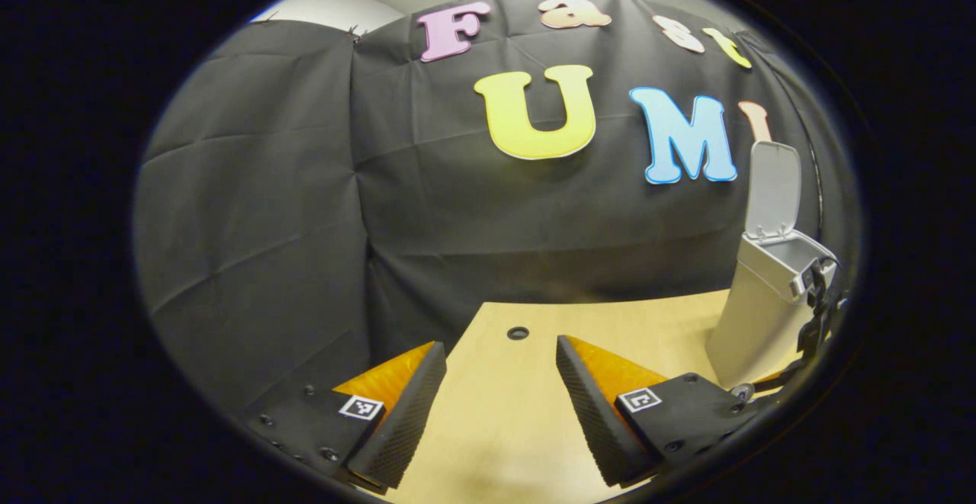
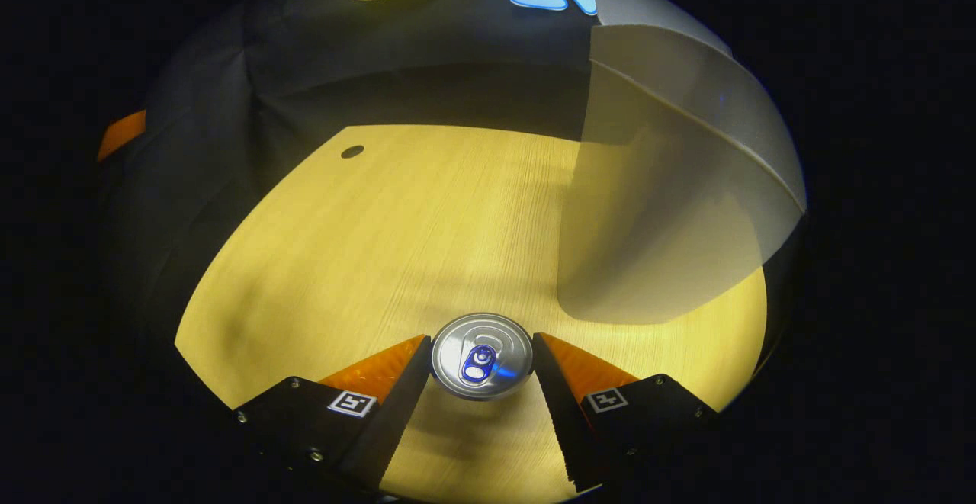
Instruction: Press the lid of the desktop garbage bin to open it, pick up the crumpled paper on the desktop and throw it into the bin, then pick up the pop can on the desktop and drop it into the bin, and finally close the garbage bin lid.
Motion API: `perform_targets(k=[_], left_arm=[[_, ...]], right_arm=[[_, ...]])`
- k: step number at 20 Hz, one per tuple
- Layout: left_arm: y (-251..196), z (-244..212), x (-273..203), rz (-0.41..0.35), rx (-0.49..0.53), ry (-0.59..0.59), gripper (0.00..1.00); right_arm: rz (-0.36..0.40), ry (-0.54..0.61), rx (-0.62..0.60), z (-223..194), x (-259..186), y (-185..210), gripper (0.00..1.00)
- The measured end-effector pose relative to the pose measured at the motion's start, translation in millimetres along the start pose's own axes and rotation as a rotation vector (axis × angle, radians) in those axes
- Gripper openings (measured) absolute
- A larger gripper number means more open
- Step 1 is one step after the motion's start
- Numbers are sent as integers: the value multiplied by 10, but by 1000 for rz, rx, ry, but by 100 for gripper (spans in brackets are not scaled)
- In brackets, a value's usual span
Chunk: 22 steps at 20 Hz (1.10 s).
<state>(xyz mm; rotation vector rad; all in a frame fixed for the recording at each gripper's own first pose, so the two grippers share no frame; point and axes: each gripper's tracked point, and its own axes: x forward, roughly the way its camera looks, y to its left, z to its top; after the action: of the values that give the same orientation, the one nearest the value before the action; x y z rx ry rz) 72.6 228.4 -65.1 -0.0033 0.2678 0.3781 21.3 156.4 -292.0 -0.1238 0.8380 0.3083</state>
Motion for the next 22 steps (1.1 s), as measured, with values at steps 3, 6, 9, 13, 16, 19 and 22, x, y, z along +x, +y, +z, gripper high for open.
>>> perform_targets(k=[3, 6, 9, 13, 16, 19, 22], left_arm=[[-11, 9, -1, -6, -1, -3, 96], [-56, 13, 33, -16, -7, -4, 96], [-102, 9, 36, -24, -13, -5, 84], [-129, 1, 37, -29, -17, -5, 96], [-112, -5, 13, -26, -19, -3, 96], [-95, -13, 10, -21, -21, -1, 96], [-81, -34, 21, -18, -25, 4, 96]], right_arm=[[11, -55, 15, 226, -136, 37, 84], [26, -127, 18, 508, -312, 80, 84], [41, -198, 17, 803, -483, 116, 84], [50, -292, 16, 1187, -714, 123, 84], [55, -362, 27, 1459, -899, 108, 84], [45, -454, 46, 1773, -1114, 6, 84], [11, -537, 62, 2058, -1323, -190, 84]])
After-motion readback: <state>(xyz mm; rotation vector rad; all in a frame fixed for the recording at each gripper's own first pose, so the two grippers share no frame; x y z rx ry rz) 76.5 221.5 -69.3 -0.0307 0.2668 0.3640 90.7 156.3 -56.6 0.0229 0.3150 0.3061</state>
